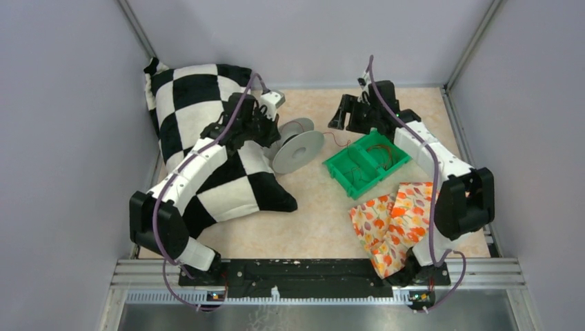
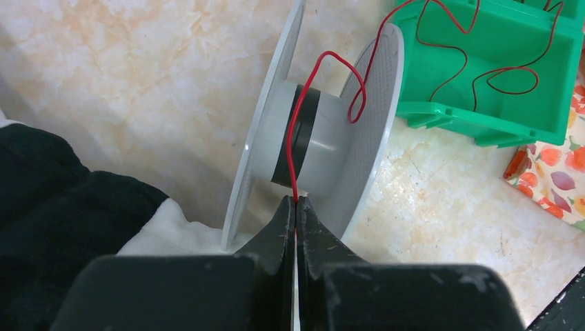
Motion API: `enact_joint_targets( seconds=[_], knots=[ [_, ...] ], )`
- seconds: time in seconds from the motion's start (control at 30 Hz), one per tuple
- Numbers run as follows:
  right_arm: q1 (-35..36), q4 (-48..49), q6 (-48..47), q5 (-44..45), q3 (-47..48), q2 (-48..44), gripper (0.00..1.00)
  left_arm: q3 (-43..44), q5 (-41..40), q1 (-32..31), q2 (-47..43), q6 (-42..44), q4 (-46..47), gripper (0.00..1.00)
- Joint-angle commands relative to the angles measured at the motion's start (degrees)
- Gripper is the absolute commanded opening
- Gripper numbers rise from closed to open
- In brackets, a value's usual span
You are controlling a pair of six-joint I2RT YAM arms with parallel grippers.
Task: Wrap the cables
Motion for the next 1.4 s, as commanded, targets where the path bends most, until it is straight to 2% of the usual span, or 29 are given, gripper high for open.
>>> enact_joint_targets(
  seconds=[0.0, 0.17, 0.4, 0.57, 0.73, 0.93, 1.03, 1.2, 1.37],
  knots=[
    [0.4, 1.8, 1.9, -1.9, 0.6, -7.3, 0.72, 0.9, 0.5, 0.2, -3.0, 4.7, 2.6, 0.00],
    [0.6, 2.0, 3.0, -2.4, 0.3, -10.9, 0.73, -0.4, 0.7, 0.2, -3.2, 8.8, 0.8, 0.00],
    [1.7, 1.2, 2.9, -3.0, -0.5, -12.5, 0.73, -3.4, -0.1, 0.2, -4.4, 8.0, 3.9, 0.00],
    [6.4, -1.4, 4.6, 3.6, 0.3, -12.3, 0.74, -3.9, -0.9, 0.2, -5.4, 9.0, 5.3, 0.00],
    [12.0, -8.1, 20.1, 17.7, 2.8, -10.4, 0.70, -4.6, -1.3, 0.2, -5.9, 9.5, 5.4, 0.00],
    [20.4, -3.5, 36.8, 27.0, -1.2, -12.9, 0.70, -5.6, -0.6, 0.2, -6.2, 10.5, 4.8, 0.00],
    [22.1, -10.5, 45.7, 31.8, 2.9, -9.8, 0.69, -5.9, -1.5, 0.2, -6.3, 10.1, 4.8, 0.00],
    [24.3, -23.1, 51.0, 36.9, 15.2, -0.6, 0.69, -6.8, -1.9, 0.2, -6.7, 10.7, 5.4, 0.00],
    [24.5, -18.7, 53.9, 34.0, 14.0, 2.4, 0.69, -6.9, -0.8, 0.2, -6.6, 10.4, 5.4, 0.00]
  ],
)
